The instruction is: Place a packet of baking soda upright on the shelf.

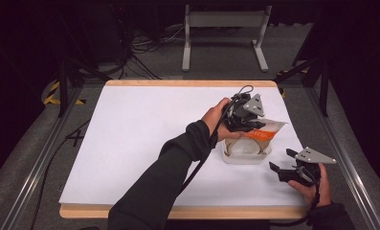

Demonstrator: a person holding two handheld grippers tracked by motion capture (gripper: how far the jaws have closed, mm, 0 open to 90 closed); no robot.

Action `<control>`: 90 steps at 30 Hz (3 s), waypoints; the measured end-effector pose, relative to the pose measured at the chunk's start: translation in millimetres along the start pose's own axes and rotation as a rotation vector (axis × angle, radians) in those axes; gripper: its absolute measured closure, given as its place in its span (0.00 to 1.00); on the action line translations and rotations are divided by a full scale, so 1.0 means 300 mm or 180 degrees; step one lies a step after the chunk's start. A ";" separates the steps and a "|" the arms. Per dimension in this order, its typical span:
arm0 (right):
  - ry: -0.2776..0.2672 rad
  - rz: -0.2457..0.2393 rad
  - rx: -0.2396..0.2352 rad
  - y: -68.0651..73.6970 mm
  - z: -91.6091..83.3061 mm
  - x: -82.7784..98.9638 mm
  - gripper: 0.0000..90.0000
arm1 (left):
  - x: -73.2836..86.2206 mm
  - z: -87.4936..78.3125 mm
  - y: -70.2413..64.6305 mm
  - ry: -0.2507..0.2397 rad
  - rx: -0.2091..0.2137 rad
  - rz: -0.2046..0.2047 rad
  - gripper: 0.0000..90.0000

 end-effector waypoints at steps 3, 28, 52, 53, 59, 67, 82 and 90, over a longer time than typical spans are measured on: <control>0.0002 -0.0007 0.0001 0.001 0.000 0.000 0.16 | 0.016 0.018 -0.003 0.0020 0.0034 -0.0036 1.00; 0.0018 -0.0026 0.0012 0.003 0.002 0.000 0.16 | 0.071 0.055 -0.011 0.0092 0.0166 -0.0106 1.00; -0.0018 -0.0024 -0.0004 0.003 -0.002 -0.001 0.16 | 0.051 0.009 -0.023 0.0194 0.0125 0.0011 0.99; -0.0020 -0.0022 -0.0001 0.002 -0.003 -0.001 0.16 | 0.049 0.002 -0.021 0.0187 0.0133 0.0021 0.98; -0.0025 -0.0026 0.0000 0.003 -0.004 -0.001 0.17 | 0.049 -0.034 -0.016 0.0200 0.0106 0.0009 0.98; -0.0029 -0.0032 0.0001 0.004 -0.004 -0.002 0.17 | 0.062 -0.091 -0.009 0.0147 0.0061 -0.0031 0.97; -0.0044 -0.0041 0.0022 0.004 -0.005 -0.002 0.17 | 0.116 -0.142 -0.007 0.0218 0.0014 -0.0027 0.96; -0.0041 -0.0058 0.0028 0.006 -0.005 -0.002 0.17 | 0.170 -0.166 -0.008 0.0250 0.0000 -0.0092 0.96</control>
Point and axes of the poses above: each handheld gripper's, and its own axes: z roughly forward along the jaws, x roughly out of its underside, y roughly to its left, the point moved 3 cm from there along z, roughly forward along the jaws, and after that the axes turned 1 degree about -y, right-handed, at the moved point
